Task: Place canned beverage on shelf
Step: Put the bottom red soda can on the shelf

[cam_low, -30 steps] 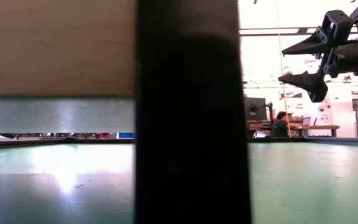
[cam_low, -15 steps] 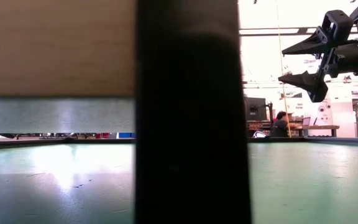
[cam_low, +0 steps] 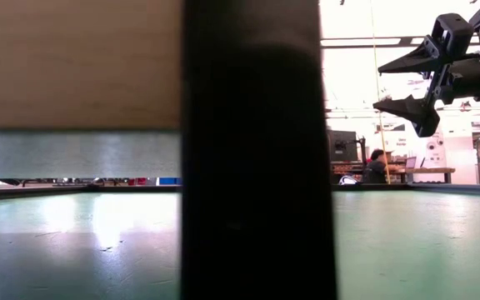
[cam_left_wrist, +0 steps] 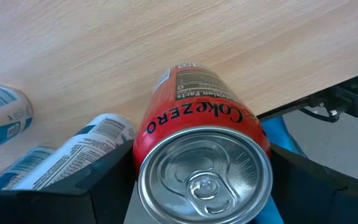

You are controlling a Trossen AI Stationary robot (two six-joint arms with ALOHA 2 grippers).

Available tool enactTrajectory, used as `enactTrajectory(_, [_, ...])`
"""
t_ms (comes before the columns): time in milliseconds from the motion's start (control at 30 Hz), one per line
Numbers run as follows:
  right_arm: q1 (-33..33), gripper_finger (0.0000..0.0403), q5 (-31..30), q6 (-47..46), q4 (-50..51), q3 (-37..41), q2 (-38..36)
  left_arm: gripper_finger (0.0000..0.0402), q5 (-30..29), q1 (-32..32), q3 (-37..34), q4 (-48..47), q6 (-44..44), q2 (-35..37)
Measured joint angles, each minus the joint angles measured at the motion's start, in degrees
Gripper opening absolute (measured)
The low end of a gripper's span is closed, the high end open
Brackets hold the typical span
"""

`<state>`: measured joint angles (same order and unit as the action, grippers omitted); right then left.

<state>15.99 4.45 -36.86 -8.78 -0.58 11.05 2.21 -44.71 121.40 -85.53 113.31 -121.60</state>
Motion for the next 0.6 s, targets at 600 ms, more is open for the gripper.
enactTrajectory(600, [0.0, 0.0318, 0.0, 0.0, 0.0, 0.0, 0.0, 0.0357, -0.2, -0.4, 1.0, 0.2, -0.2, 0.0])
